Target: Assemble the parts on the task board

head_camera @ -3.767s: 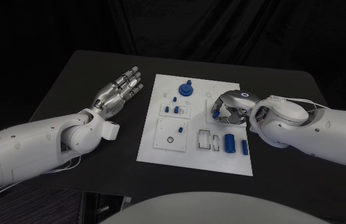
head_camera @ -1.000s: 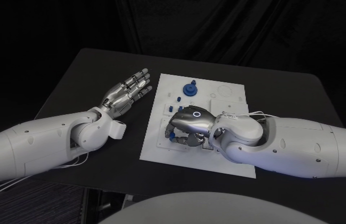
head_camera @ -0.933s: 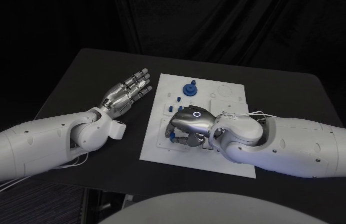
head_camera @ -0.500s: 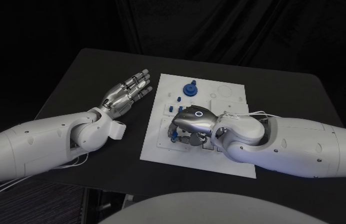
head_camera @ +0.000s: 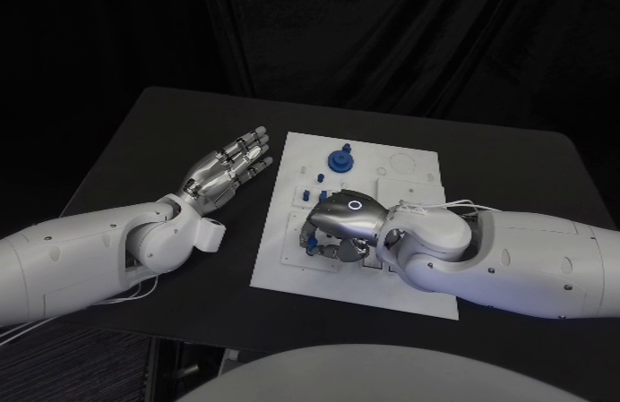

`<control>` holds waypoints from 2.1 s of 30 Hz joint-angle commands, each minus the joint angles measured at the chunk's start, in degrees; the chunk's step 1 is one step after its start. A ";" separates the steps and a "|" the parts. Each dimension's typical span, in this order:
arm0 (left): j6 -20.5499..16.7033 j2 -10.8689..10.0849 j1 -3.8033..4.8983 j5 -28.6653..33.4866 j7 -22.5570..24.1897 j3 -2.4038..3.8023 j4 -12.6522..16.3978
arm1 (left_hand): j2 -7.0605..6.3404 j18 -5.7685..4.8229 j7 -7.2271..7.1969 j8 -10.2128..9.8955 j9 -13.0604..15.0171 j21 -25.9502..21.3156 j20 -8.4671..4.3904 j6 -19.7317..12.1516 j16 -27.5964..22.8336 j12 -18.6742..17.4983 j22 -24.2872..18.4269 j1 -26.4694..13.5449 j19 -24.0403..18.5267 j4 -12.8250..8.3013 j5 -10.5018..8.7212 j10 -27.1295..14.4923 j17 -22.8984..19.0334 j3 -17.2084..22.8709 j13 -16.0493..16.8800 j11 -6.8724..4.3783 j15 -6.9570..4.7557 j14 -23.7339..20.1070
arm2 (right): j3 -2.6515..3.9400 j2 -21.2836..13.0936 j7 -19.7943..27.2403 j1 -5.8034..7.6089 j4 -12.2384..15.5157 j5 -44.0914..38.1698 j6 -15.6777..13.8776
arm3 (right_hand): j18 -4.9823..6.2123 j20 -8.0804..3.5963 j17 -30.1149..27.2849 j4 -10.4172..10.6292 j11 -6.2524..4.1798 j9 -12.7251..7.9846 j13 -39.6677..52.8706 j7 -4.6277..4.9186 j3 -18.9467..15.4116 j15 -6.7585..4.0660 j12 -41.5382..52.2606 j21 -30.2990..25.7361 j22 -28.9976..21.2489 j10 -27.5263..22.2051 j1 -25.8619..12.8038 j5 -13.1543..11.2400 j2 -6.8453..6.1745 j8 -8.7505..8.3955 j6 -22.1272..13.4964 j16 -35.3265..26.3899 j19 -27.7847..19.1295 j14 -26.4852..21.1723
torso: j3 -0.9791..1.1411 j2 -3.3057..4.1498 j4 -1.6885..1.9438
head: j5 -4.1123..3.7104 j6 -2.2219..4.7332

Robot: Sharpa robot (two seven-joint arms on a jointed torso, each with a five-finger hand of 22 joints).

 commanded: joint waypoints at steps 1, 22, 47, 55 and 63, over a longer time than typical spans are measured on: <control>0.92 0.06 -0.08 0.07 6.30 0.05 0.05 | -0.02 0.87 0.42 0.28 0.05 0.37 0.41 -0.07 0.23 0.23 0.08 0.40 0.11 0.00 0.22 0.06 0.05 0.20 0.08 -0.11 0.30 0.11 | -0.07 0.08 -0.30 -0.39 -0.14 -0.49 0.01 | -0.21 -0.36 -0.08 -0.20 -3.03 0.05 0.04 -0.11 -0.11 -0.38 0.14 -0.11 7.02 3.57 0.13 -0.22 0.05 -0.10 -0.16 -0.26 0.05 0.01 | 0.01 0.03 0.03 | -0.01 -0.01; 1.08 0.25 -0.19 0.07 5.65 0.05 -0.20 | -0.01 0.92 0.61 0.30 0.06 0.38 0.53 0.00 0.28 0.21 0.09 0.39 0.12 -0.03 0.18 0.06 0.06 0.36 0.08 -0.22 0.37 0.12 | -0.07 0.59 -0.82 -0.95 -0.72 -0.49 1.31 | -0.08 -0.37 -0.75 -0.53 -3.00 0.42 0.23 -0.14 -0.08 -0.38 -0.18 -0.85 6.83 3.42 0.09 -1.04 0.01 -0.20 -0.30 -0.75 -0.23 -0.27 | -0.03 -0.03 0.04 | -0.08 -0.01; 1.46 0.36 -0.31 0.07 4.78 0.05 -0.37 | 0.09 1.03 1.05 0.30 0.06 0.46 0.79 0.05 0.36 0.23 0.13 0.35 0.20 -0.05 0.15 0.06 0.08 0.70 0.08 -0.39 0.52 0.14 | -0.08 -0.26 -1.87 -1.21 -0.21 -0.49 2.35 | 0.13 0.19 -1.84 -0.66 -2.04 1.07 0.84 0.58 -0.19 0.41 -1.21 -2.72 6.41 0.70 -0.99 -1.54 -0.68 -1.49 -2.38 -1.72 -1.20 -1.12 | -0.01 -0.02 0.01 | 0.03 -0.01; 1.53 0.34 -0.33 0.07 4.63 0.05 -0.29 | 0.12 1.15 1.45 0.36 0.10 0.49 0.98 0.34 0.37 0.24 0.14 0.38 0.23 -0.14 0.18 0.05 0.08 1.01 0.08 -0.54 0.58 0.14 | -0.08 -0.24 -2.96 -1.32 -0.46 -0.49 3.80 | 1.40 2.11 -7.40 0.78 1.35 -2.79 -0.55 -1.75 -3.98 2.24 -6.46 -11.94 4.27 -16.64 -3.39 -1.89 -2.92 -4.36 -18.96 -5.76 -5.73 -5.61 | -0.02 -0.04 0.03 | 0.02 -0.01; 1.62 0.33 -0.35 0.07 4.57 0.05 -0.37 | 0.09 1.20 1.62 0.40 0.13 0.50 1.04 0.51 0.39 0.25 0.15 0.38 0.24 -0.18 0.17 0.06 0.08 1.12 0.08 -0.59 0.58 0.15 | -0.06 -1.19 -1.96 -1.41 0.23 -0.41 -0.06 | 2.21 2.33 -9.65 8.41 1.84 -10.50 -1.83 -6.78 -15.86 2.35 -5.93 -17.19 3.37 -29.23 2.00 -2.61 -5.01 -5.73 -40.87 -6.91 -8.21 -8.41 | -0.02 -0.03 0.12 | -0.19 -0.01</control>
